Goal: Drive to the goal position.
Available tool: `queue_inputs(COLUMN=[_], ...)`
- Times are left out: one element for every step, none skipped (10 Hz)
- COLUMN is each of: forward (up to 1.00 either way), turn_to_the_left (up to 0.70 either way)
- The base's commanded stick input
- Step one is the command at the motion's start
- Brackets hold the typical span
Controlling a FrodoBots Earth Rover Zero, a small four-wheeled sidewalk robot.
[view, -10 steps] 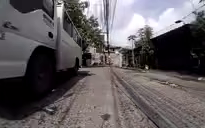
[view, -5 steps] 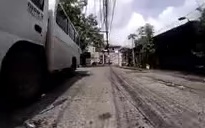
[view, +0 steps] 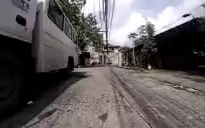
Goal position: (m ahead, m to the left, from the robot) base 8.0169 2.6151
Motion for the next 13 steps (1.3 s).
queue_inputs(forward=[0.70,0.70,0.70,0.70,0.70,0.70,0.70,0.70,0.70,0.70,0.70,0.70,0.70], turn_to_the_left=[0.00,0.00,0.00,0.00,0.00,0.00,0.00,0.00,0.00,0.00,0.00,0.00,0.00])
